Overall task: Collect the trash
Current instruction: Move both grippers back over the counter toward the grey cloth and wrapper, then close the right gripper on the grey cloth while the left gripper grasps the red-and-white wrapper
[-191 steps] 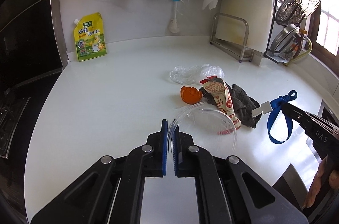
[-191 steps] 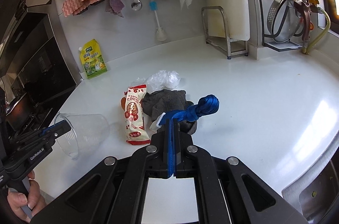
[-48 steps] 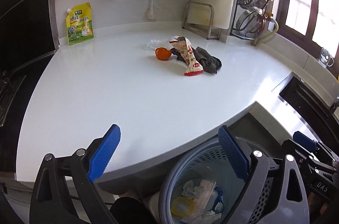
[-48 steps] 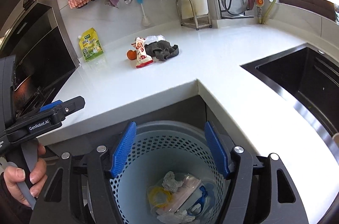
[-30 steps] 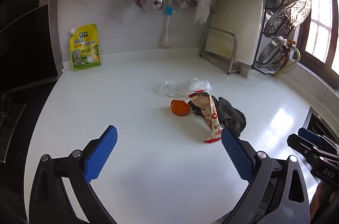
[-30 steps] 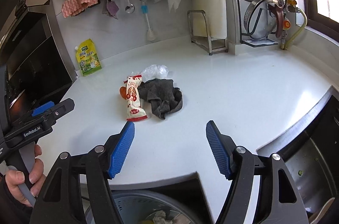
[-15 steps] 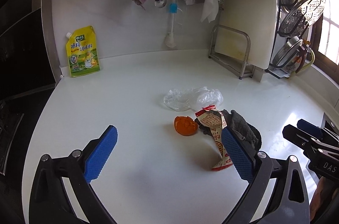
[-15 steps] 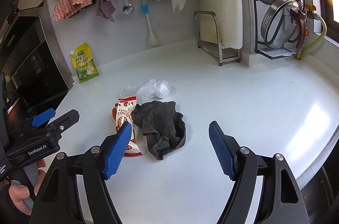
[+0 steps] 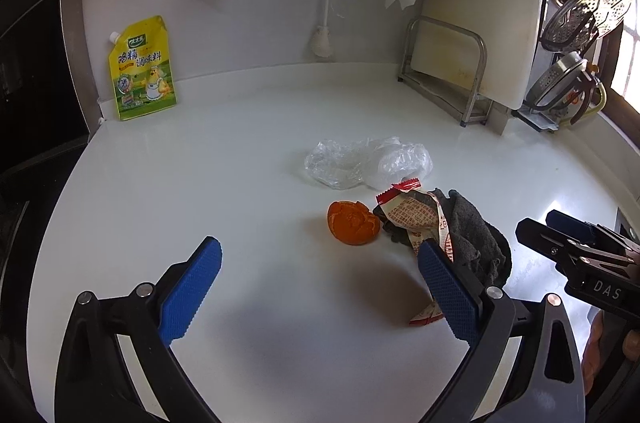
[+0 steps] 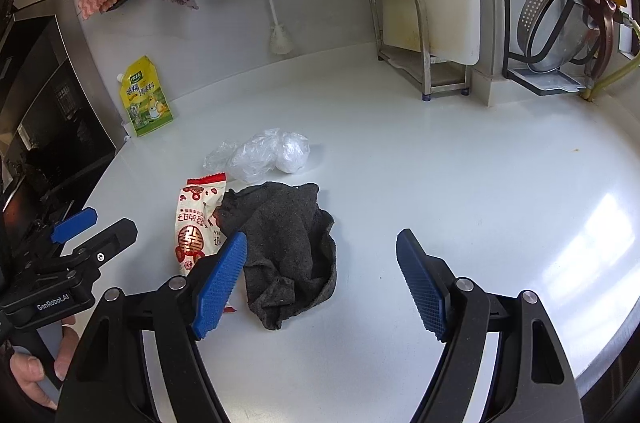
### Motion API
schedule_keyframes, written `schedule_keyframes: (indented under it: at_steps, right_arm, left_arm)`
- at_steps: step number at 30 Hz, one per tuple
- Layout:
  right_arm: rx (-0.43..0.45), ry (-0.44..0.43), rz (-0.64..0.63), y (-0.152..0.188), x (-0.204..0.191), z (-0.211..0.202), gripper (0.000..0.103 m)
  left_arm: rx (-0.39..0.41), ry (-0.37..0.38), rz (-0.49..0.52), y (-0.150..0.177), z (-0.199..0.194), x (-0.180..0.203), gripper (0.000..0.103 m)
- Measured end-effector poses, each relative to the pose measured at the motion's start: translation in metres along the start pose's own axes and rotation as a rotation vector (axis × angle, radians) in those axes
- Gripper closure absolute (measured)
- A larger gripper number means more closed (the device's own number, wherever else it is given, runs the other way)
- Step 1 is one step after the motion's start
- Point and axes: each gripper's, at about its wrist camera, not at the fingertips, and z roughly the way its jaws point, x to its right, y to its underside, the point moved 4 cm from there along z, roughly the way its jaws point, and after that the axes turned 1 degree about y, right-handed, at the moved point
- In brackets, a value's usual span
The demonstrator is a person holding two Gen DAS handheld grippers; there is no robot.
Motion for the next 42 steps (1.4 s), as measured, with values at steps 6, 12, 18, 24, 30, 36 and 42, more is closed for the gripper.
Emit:
schedule_keyframes:
  at_steps: [6, 12, 18, 24, 30, 36, 42]
  right_arm:
    - [-0.059, -0.057, -0.011, -0.008, -0.006, 0.022, 0.029]
    - [-0.09, -0.049, -0.031, -0.014, -0.011, 0.039, 0.029]
    - [-0.114, -0.039, -0.08, -0.01, -0.018, 0.05, 0.029]
    - [-0.132, -0.037, -0.126, -0.005, -0.027, 0.058, 0.043]
    - [-0.121, -0.043, -0.128, -0.005, -0.027, 0.051, 0.082]
    - [-0.119, -0.054, -0.09, -0.005, -0.016, 0.049, 0.087]
    - [-0.113, -0.061, -0.067, -0.006, -0.007, 0.047, 0.089]
  left_arm:
    - [-0.012, -0.008, 0.003, 0.002, 0.002, 0.001, 0.006]
    - [-0.018, -0.019, 0.019, 0.005, 0.004, 0.006, 0.006]
    - [-0.019, -0.036, 0.026, 0.007, 0.006, 0.007, 0.006]
    - [-0.033, -0.046, 0.011, 0.01, 0.008, 0.003, 0.006]
    - [-0.031, -0.009, 0.007, 0.01, 0.006, 0.017, 0.006]
    - [-0.048, 0.003, 0.04, 0.012, 0.015, 0.04, 0.006]
    - [-0.061, -0.001, 0.043, 0.014, 0.023, 0.049, 0.006]
